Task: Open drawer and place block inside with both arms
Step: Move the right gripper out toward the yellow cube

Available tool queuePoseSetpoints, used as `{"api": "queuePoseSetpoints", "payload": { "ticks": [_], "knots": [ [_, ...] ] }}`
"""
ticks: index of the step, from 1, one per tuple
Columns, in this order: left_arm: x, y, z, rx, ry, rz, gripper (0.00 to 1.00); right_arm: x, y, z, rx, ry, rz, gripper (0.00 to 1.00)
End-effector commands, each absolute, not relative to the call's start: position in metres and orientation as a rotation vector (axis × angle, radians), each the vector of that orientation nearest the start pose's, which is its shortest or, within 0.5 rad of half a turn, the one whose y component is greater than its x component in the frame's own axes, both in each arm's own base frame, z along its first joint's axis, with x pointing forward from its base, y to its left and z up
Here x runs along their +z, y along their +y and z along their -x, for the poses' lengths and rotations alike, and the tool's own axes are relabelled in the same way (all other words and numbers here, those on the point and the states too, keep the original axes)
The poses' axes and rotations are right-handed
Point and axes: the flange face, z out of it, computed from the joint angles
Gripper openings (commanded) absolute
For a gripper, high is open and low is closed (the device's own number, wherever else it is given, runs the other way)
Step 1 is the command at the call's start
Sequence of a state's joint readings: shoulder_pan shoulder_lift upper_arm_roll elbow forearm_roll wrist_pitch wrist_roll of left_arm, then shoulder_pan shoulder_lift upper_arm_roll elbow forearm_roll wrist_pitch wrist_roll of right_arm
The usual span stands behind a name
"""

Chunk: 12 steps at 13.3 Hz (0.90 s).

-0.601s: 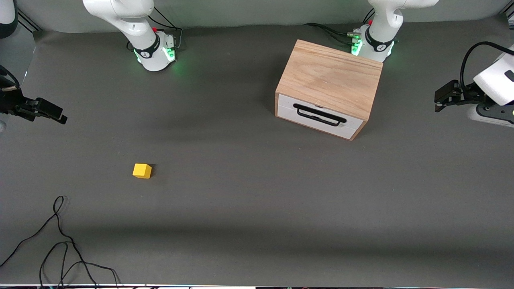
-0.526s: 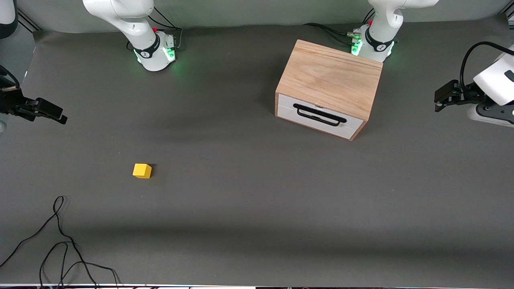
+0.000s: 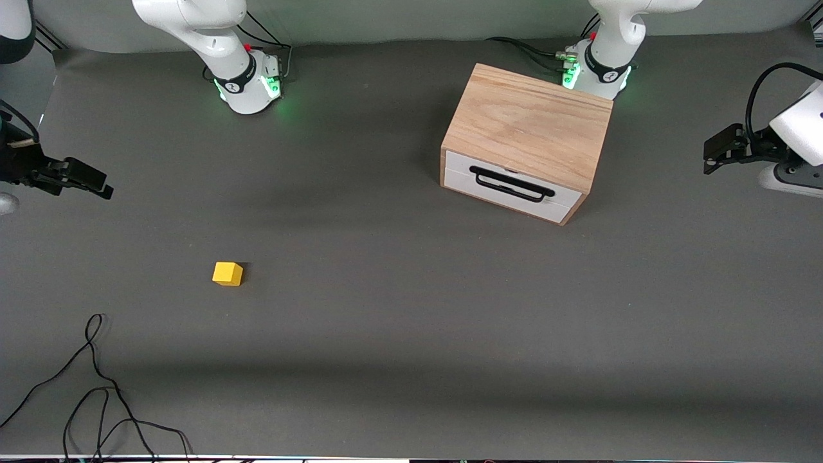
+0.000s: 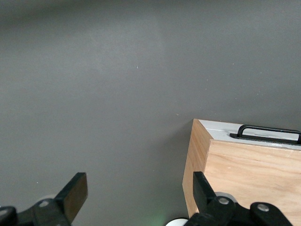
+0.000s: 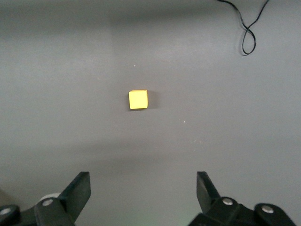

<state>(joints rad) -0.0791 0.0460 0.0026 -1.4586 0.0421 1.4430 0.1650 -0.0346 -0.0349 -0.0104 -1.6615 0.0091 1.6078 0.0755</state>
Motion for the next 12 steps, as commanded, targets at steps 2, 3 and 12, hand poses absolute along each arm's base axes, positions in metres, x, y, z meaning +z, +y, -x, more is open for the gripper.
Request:
{"api": "queuePoseSetpoints", "payload": {
  "ticks": [2,3,12],
  "knots": [
    [0.645,-0.036,-0.545,0.093,0.388,3.087,1.0,0.605,-0.023,-0.546,0.034,0.159,3.125,1.0],
    [0.645,-0.037,-0.545,0.096,0.39,3.087,1.0,0.605,-0.023,-0.546,0.036,0.159,3.125,1.0],
    [0.645,-0.041,-0.545,0.095,0.402,3.085,1.0,0.586,0.017,-0.564,0.017,0.125,3.118,1.0]
  ]
}}
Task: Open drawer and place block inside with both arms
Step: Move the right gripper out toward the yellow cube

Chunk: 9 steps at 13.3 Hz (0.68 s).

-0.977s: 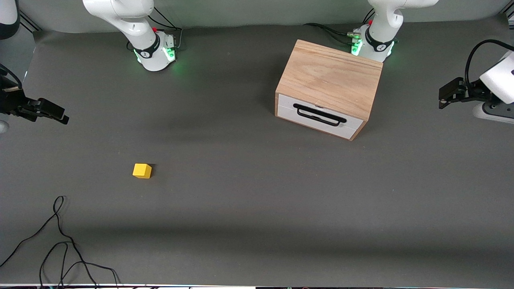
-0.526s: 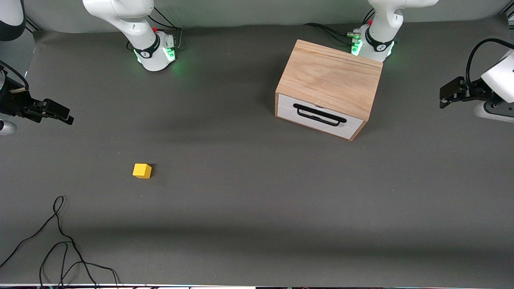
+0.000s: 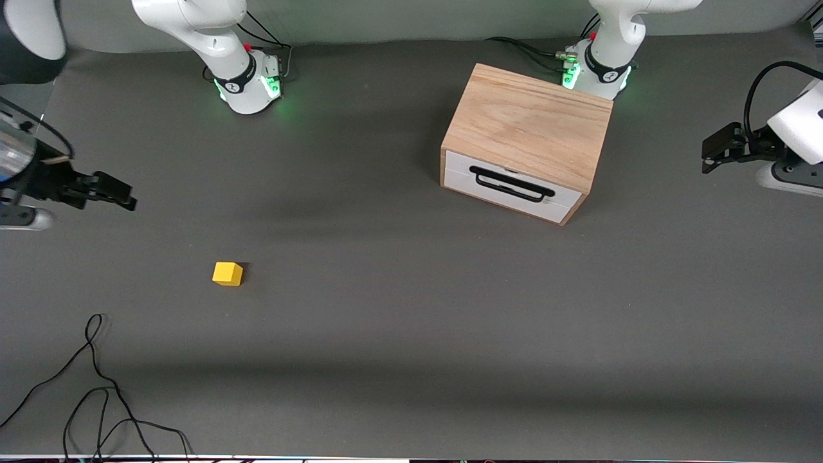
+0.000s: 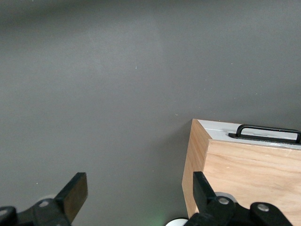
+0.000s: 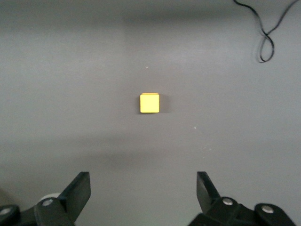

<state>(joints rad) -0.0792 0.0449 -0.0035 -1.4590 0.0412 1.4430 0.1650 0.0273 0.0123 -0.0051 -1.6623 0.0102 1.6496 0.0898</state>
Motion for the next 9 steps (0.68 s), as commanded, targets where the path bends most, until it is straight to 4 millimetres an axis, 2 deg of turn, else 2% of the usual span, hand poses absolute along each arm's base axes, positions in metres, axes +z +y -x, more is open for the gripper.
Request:
{"api": "queuePoseSetpoints", "payload": {
  "ticks": [1,3,6,9],
  "knots": [
    [0.644,-0.041,-0.545,0.098,0.399,3.084,1.0,0.58,0.016,-0.568,0.031,0.123,3.119,1.0],
    [0.644,-0.041,-0.546,0.095,0.402,3.084,1.0,0.57,0.016,-0.571,0.033,0.117,3.118,1.0],
    [0.648,-0.046,-0.549,0.072,0.411,3.082,1.0,0.523,0.008,-0.577,0.052,0.142,3.118,1.0],
    [0.649,-0.045,-0.55,0.064,0.411,3.082,1.0,0.478,0.005,-0.592,0.119,0.171,3.118,1.0]
  ]
}}
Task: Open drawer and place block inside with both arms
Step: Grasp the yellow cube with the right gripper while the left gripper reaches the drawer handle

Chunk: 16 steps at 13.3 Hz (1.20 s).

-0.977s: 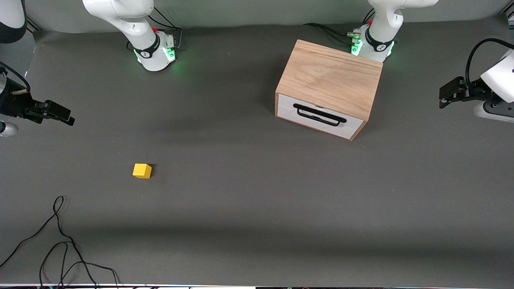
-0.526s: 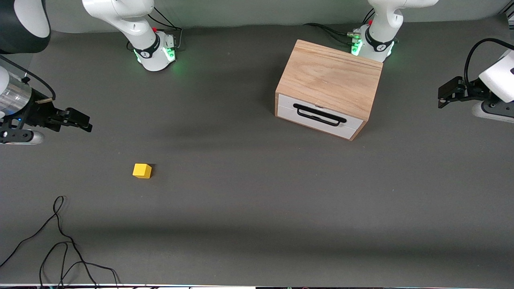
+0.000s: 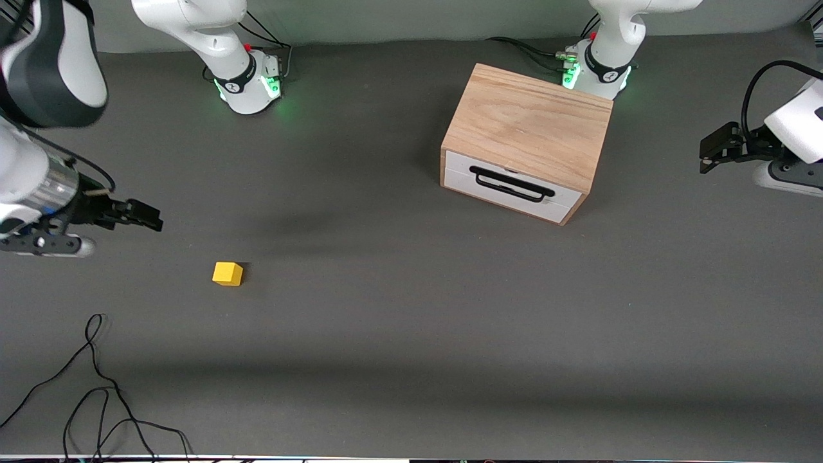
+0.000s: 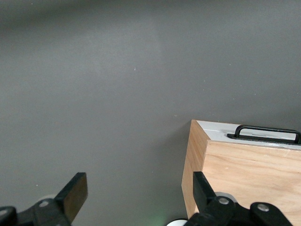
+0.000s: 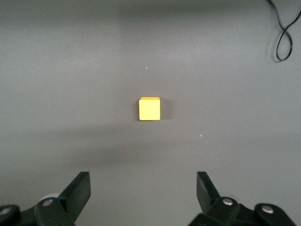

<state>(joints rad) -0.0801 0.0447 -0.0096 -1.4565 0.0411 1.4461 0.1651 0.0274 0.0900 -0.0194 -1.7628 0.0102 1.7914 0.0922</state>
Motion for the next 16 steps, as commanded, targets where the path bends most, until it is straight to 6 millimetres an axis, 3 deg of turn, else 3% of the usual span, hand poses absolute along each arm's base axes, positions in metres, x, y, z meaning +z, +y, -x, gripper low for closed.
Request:
{"api": "queuePoseSetpoints", "payload": {
  "ticks": [1,6,9,13,14,16],
  "knots": [
    [0.65,-0.043,-0.55,0.062,0.406,3.083,1.0,0.459,0.005,-0.593,0.117,0.178,3.117,1.0],
    [0.65,-0.044,-0.552,0.043,0.404,3.083,1.0,0.358,0.004,-0.591,-0.025,0.189,3.118,1.0],
    [0.648,-0.046,-0.554,0.052,0.39,3.086,1.0,0.324,0.005,-0.593,0.004,0.228,3.091,1.0],
    [0.648,-0.053,-0.554,0.051,0.375,3.091,1.0,0.261,0.004,-0.597,-0.008,0.255,3.084,1.0],
    [0.649,-0.065,-0.553,0.049,0.301,3.104,1.0,0.246,0.007,-0.595,-0.048,0.254,3.084,1.0],
    [0.643,-0.084,-0.551,0.073,-0.005,3.122,1.0,0.22,0.007,-0.593,-0.12,0.258,3.086,1.0]
  ]
}}
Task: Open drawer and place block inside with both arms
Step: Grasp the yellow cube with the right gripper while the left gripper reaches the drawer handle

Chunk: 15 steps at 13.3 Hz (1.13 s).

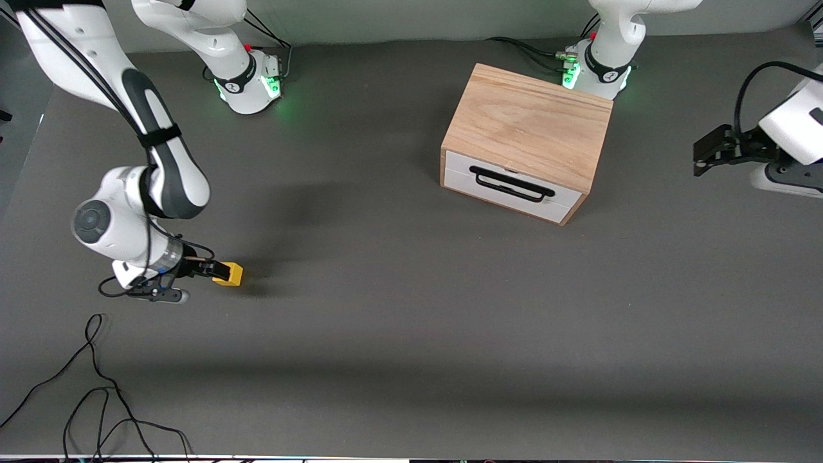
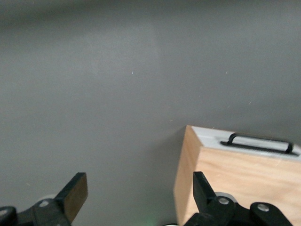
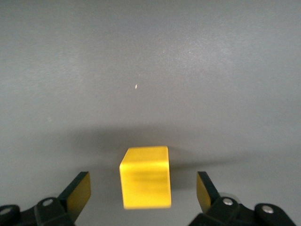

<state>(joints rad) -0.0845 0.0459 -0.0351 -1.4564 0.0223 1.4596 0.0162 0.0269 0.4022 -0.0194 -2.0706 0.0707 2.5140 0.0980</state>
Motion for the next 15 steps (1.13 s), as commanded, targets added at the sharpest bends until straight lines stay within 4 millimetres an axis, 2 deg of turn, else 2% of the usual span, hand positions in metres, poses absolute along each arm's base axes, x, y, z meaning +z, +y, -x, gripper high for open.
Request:
{"api": "queuePoseSetpoints", "payload": {
  "ticks": [1,4,6,8,9,12,13,15],
  "knots": [
    [0.638,-0.104,-0.551,0.085,-0.137,3.117,1.0,0.21,0.007,-0.592,-0.127,0.255,3.087,1.0],
    [0.614,-0.156,-0.558,0.149,-0.63,3.123,1.0,0.198,0.007,-0.585,-0.128,0.255,3.09,1.0],
    [0.579,-0.183,-0.572,0.2,-0.888,3.059,1.0,0.19,0.012,-0.58,-0.106,0.246,3.093,1.0],
    [0.538,-0.218,-0.581,0.26,-1.018,2.998,1.0,0.187,0.019,-0.577,-0.092,0.228,3.094,1.0],
    [0.53,-0.237,-0.579,0.249,-1.09,2.976,1.0,0.187,0.019,-0.577,-0.092,0.225,3.095,1.0],
    [0.483,-0.286,-0.572,0.28,-1.264,2.805,1.0,0.185,0.018,-0.578,-0.113,0.226,3.095,1.0],
    [0.467,-0.294,-0.568,0.259,-1.261,2.748,1.0,0.185,0.018,-0.579,-0.132,0.226,3.094,1.0],
    [0.426,-0.32,-0.547,0.263,-1.138,2.67,1.0,0.184,0.018,-0.58,-0.147,0.224,3.093,1.0]
  ]
}}
